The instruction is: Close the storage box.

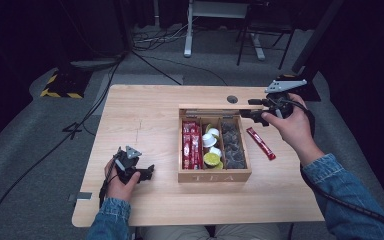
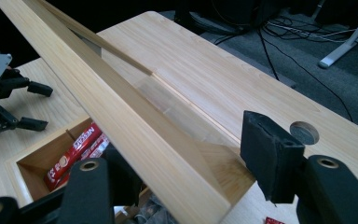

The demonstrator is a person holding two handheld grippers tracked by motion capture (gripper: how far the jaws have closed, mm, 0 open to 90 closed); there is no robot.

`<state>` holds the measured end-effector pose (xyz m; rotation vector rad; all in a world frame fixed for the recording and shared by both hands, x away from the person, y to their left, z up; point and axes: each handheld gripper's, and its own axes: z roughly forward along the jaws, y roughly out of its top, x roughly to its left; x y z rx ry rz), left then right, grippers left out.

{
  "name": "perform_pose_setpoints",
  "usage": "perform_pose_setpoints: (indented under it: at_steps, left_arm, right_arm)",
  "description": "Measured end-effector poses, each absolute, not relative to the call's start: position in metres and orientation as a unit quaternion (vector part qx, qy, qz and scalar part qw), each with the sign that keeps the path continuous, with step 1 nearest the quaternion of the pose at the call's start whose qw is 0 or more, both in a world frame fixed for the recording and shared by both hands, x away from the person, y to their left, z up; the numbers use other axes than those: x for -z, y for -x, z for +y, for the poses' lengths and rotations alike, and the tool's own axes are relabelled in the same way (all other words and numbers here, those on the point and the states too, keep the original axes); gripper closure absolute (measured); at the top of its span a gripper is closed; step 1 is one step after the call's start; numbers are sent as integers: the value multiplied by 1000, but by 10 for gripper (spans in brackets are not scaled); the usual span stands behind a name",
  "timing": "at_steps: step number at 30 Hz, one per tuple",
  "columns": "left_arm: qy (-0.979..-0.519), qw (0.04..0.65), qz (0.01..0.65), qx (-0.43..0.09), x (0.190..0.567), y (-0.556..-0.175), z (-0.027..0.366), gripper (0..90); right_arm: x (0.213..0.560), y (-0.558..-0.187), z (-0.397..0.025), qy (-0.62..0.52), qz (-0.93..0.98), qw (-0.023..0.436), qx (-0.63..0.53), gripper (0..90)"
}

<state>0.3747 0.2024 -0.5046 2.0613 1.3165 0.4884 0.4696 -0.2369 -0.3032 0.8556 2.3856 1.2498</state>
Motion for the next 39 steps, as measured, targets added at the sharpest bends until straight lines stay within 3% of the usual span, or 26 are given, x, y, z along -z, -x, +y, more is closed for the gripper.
perform_pose_setpoints:
  at_steps: [39]
  left_arm:
    - [-784, 318, 500, -185, 505, -375, 202, 89]
  right_arm:
    - [356, -409, -232, -224, 869, 235, -372, 273]
